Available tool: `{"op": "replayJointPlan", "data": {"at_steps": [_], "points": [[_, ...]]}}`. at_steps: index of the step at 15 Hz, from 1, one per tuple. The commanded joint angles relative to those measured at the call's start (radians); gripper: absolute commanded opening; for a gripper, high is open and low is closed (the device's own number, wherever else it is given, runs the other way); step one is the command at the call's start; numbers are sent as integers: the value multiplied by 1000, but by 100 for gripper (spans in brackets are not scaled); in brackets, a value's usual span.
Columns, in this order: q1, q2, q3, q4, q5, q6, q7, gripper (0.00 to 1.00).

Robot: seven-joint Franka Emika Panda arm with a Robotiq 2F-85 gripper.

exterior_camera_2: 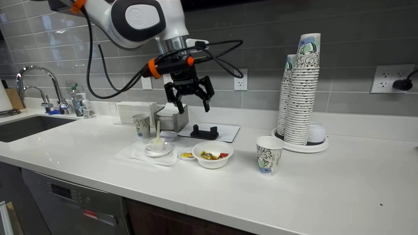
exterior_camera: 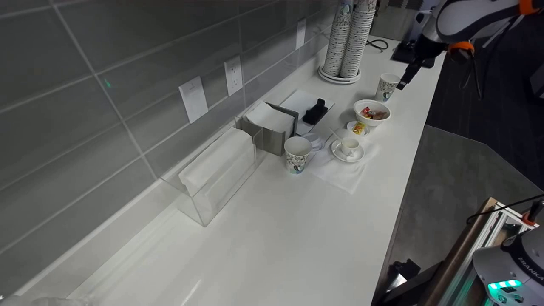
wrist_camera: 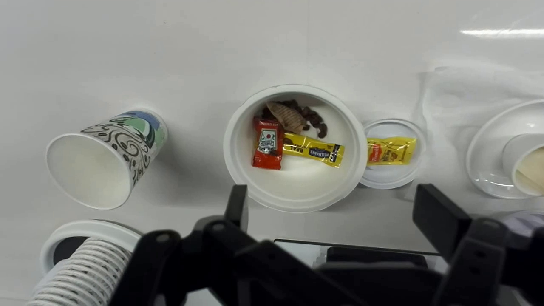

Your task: Remove the brown sachet from the white bowl and put it on the saucer.

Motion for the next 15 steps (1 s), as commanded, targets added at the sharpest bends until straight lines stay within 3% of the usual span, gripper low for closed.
{"op": "replayJointPlan", "data": {"at_steps": [1, 7, 12, 15], "points": [[-31, 10, 28, -1, -30, 36, -2, 100], [-41, 97, 44, -34, -86, 198, -185, 100], [-73, 190, 82, -59, 5, 350, -370, 100], [-113, 246, 130, -44, 103, 359, -455, 100]]}}
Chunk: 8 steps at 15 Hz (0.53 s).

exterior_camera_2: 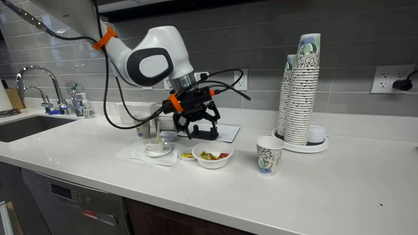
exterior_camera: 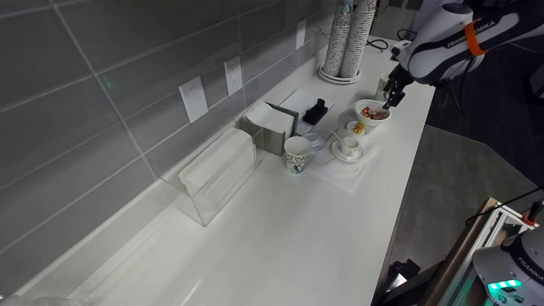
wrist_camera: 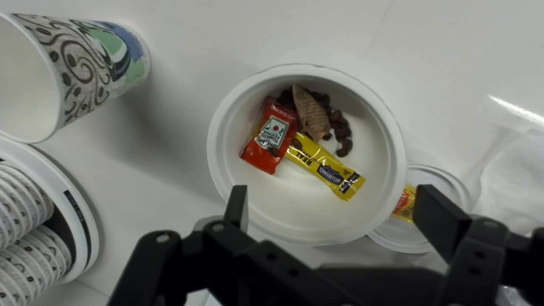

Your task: Remove the brown sachet from the white bowl and put it on the saucer.

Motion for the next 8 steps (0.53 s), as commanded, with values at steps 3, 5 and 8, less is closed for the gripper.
{"op": "replayJointPlan", "data": {"at_steps": [3, 5, 8], "points": [[-86, 83, 81, 23, 120, 30, -138, 78], [-104, 105, 90, 33, 119, 36, -148, 65], [-130, 128, 104, 39, 117, 80, -153, 44]]}}
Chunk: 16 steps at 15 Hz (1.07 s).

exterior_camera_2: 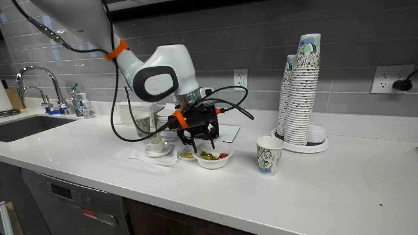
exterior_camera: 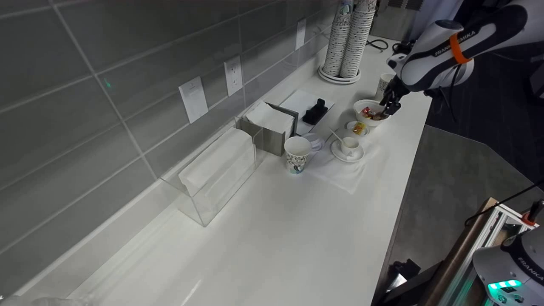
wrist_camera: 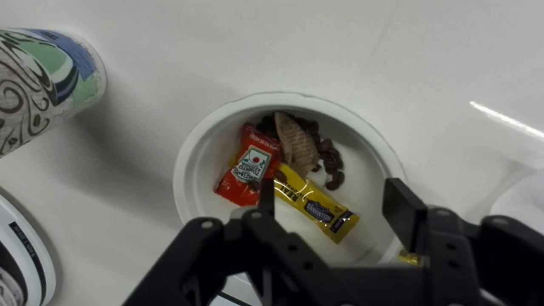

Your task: Remove the brown sachet from the white bowl and put it on the saucer.

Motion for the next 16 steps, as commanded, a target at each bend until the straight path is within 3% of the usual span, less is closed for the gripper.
{"op": "replayJointPlan", "data": {"at_steps": [1, 5, 7, 10, 12, 13, 14, 16], "points": [[-44, 37, 33, 25, 19, 61, -39, 36], [-79, 55, 72, 30, 41, 111, -49, 21], [-92, 65, 88, 33, 44, 116, -47, 20], [-101, 79, 97, 36, 34, 100, -37, 36], [-106, 87, 99, 39, 28, 109, -34, 33], [-110, 91, 103, 41, 29, 111, -35, 27], [-110, 95, 100, 44, 24, 114, -32, 13], [-107, 101, 92, 48, 11, 111, -23, 1]]}}
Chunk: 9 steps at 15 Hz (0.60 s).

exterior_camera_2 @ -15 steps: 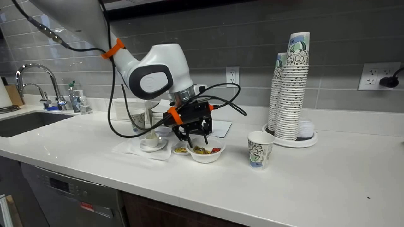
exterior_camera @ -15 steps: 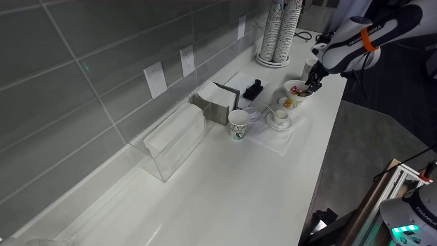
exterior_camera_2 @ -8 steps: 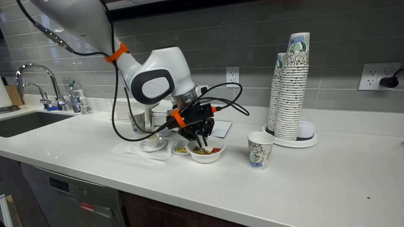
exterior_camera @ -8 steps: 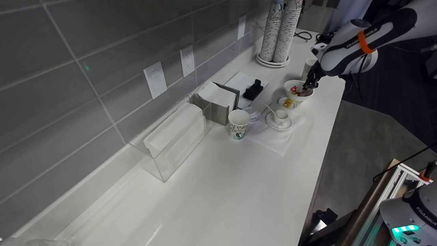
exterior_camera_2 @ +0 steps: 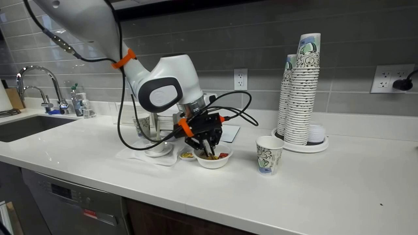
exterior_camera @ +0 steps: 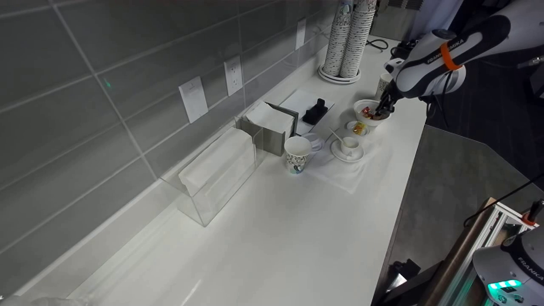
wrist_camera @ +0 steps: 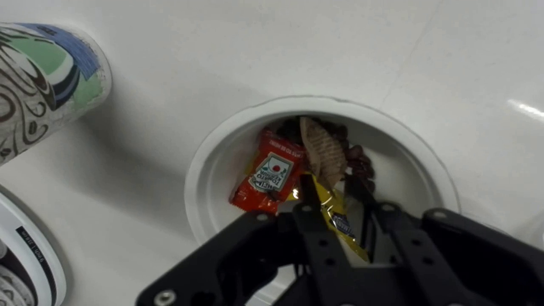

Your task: Remove the brown sachet from the white bowl and put it on the saucer.

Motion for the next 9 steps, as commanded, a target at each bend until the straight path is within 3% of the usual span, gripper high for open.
{"op": "replayJointPlan", "data": {"at_steps": [1, 9], "points": [[-12, 23, 0, 24, -15, 13, 0, 0], [13, -136, -7, -29, -9, -25, 41, 0]]}}
